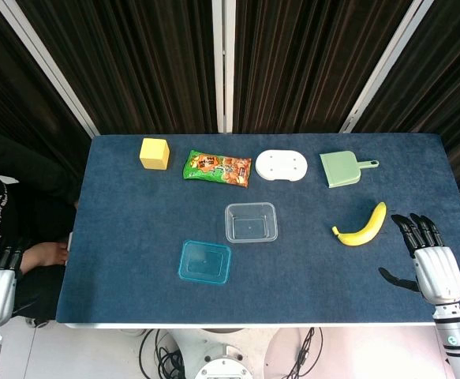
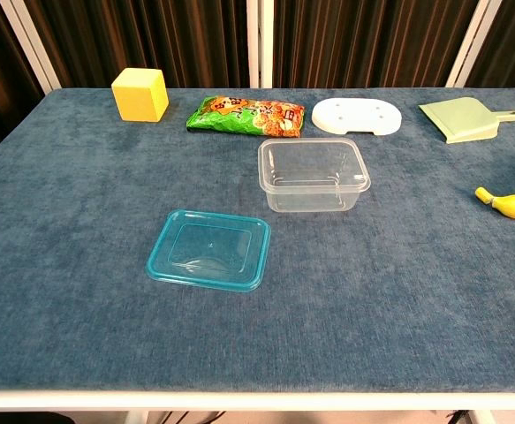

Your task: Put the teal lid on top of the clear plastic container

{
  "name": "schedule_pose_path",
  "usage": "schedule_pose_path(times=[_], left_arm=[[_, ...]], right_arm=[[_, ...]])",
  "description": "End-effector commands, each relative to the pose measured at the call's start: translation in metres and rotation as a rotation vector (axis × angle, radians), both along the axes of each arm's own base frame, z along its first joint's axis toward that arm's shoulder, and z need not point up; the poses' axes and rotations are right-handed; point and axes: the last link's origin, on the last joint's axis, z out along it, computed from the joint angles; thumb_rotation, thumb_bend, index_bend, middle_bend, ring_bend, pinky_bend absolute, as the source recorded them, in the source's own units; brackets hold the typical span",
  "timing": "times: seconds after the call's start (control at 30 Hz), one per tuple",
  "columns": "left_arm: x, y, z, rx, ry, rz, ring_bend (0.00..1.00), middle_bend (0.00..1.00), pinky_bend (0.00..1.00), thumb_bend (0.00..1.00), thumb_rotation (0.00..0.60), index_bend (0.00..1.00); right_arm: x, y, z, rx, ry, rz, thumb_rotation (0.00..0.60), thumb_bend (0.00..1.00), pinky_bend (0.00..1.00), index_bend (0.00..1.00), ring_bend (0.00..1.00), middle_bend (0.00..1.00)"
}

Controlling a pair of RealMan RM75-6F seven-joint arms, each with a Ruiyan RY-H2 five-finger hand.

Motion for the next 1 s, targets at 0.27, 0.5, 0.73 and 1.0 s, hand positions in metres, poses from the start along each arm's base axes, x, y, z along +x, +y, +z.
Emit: schedule_pose_path(times=[0.27,0.5,0.73,1.0], left_arm=[[0.005,0.009,-0.002,-0.027,0.024,-0.021,0.0,0.11,0.04,0.03,0.6,0.14],[0.044,0.048,-0.01,-0.13,0.036,-0.207,0.0,0.11,0.04,0.03,0.6,0.14],[0.108,0.103,-0.056,-0.409,0.046,-0.396,0.0,0.1,0.04,0.03,0.6,0.1],[0.147,0.131,-0.125,-0.669,0.113,-0.372,0.0,0.03,0.04,0.03,0.6,0.03]], right_arm=[[0.002,-0.003,0.001,0.001,0.005,0.001,0.6,0.09,0.0,0.0,0.0,0.12],[0.006,-0.006,0.002,0.0,0.007,0.029,0.6,0.09,0.0,0.0,0.0,0.12],[0.011,-0.009,0.003,0.009,0.019,0.057,0.6,0.09,0.0,0.0,0.0,0.12],[0.004,-0.006,0.004,0.005,0.008,0.039,0.6,0.09,0.0,0.0,0.0,0.12]])
